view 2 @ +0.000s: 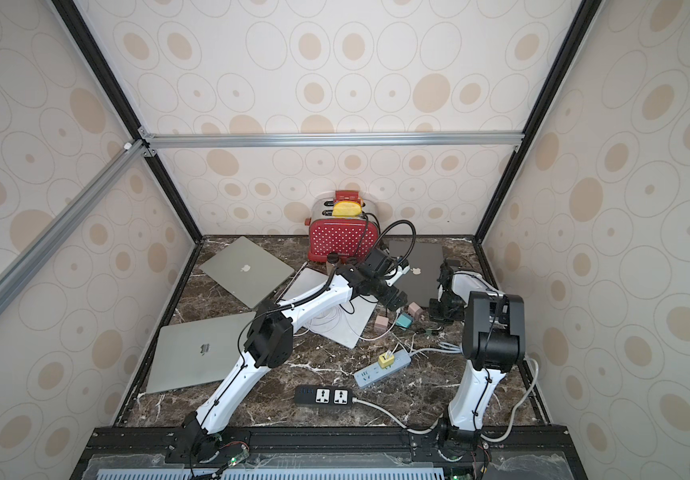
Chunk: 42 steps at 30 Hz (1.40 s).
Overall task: Unplug the laptop charger
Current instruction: Remove the charging cable from the laptop, then place the charging cable at the center of the board.
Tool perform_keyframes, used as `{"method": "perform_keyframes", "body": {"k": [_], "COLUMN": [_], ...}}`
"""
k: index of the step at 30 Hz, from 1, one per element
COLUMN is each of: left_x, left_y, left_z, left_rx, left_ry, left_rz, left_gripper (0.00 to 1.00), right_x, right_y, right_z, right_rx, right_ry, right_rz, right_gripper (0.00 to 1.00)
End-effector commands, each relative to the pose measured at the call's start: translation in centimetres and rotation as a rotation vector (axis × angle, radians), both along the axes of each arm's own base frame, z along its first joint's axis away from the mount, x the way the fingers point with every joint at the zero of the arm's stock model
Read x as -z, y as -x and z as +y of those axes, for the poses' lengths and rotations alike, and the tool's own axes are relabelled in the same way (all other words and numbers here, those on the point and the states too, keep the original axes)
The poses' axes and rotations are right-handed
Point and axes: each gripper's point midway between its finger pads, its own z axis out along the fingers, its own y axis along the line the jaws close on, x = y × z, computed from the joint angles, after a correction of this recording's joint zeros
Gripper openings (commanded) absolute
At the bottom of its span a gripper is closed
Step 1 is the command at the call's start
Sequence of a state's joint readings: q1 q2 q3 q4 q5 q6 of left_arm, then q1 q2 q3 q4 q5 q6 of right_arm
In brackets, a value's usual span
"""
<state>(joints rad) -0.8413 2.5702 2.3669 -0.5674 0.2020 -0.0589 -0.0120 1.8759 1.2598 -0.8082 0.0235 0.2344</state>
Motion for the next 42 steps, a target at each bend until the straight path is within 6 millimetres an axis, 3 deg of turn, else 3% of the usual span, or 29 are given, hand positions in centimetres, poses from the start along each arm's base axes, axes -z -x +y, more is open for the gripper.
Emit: {"method": "perform_keyframes", "body": {"k": [1,6,19,42], "left_x": [2.2,4.1,6.2,7.2], "left_y": [-0.8,-1.8,-4.3,-2.9], "left_z": [1.1,2.1,4.0,2.8], "left_rx": [-0.018,-0.061,-0.194,-0.227], "left_ry": [-0.091,-0.167,-0.296,-0.246], "left_rz": [-0.032,-0.068,-0.195,-0.121], "left_gripper": [0.99,0.99,0.99,0.99], "right_x": [-0.8,-1.1,-0.5,-4.2], "right_y": [2.0,2.1,2.3,5.3], "right_z": [0.4,0.6,1.0,2.2], "right_rx": [-0.005,-0.013,-0.029,-0.045], "right_ry": [-0.027,-0.036,-0.062,-0.094], "right_rz": [0.032,0.024,0.019,-0.027], "right_gripper": [0.0,0.0,0.0,0.0]}}
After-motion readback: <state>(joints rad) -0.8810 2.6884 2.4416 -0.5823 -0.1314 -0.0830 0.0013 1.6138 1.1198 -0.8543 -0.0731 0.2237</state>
